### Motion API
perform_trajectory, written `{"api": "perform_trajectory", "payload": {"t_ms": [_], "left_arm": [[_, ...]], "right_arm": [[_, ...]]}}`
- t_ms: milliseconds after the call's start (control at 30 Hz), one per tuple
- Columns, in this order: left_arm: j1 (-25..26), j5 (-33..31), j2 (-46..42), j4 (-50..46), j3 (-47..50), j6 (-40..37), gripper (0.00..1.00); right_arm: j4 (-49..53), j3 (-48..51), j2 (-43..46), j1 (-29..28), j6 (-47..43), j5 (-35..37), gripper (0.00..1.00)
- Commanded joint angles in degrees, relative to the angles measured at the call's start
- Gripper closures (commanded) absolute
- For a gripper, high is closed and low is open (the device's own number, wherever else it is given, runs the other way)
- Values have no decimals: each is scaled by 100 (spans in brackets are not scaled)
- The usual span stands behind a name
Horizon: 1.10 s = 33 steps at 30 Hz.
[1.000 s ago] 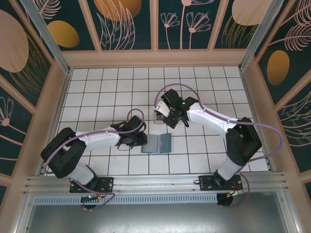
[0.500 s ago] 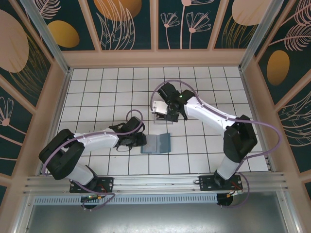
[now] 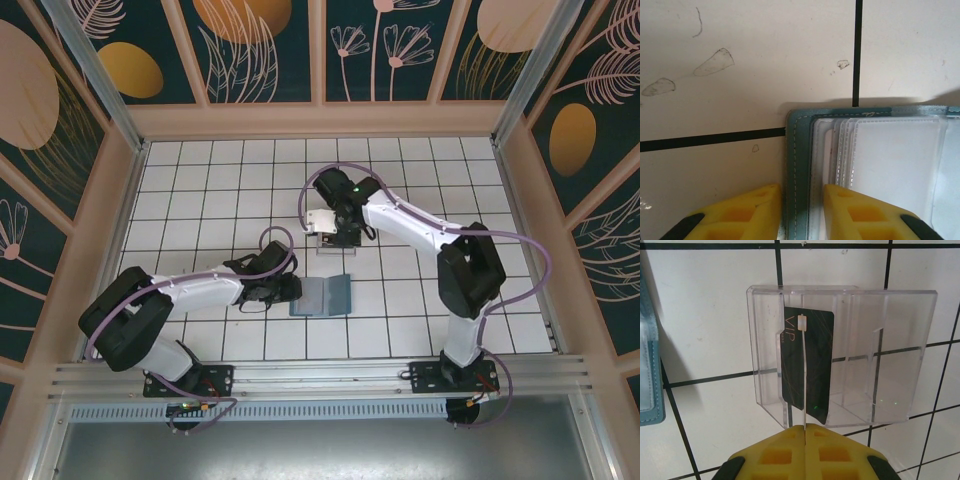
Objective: Take the credit cards out of the card holder
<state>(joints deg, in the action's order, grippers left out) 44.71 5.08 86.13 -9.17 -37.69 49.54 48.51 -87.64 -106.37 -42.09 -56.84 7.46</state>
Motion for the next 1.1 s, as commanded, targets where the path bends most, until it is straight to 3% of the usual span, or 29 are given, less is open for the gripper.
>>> {"api": "perform_trajectory", "payload": {"t_ms": [0, 600, 800, 1067], "left_arm": [[24, -68, 1, -25, 169, -40, 70], [22, -65, -87, -15, 245, -32, 70], [21, -68, -114, -22, 219, -33, 70], [21, -51, -111, -23, 200, -13, 70]], "right_arm": [[186, -214, -156, 42, -161, -59, 100], [319, -552, -629, 43, -30, -175, 100], [59, -562, -518, 40, 93, 69, 82], [-453, -346, -392, 95, 271, 822, 78]]}}
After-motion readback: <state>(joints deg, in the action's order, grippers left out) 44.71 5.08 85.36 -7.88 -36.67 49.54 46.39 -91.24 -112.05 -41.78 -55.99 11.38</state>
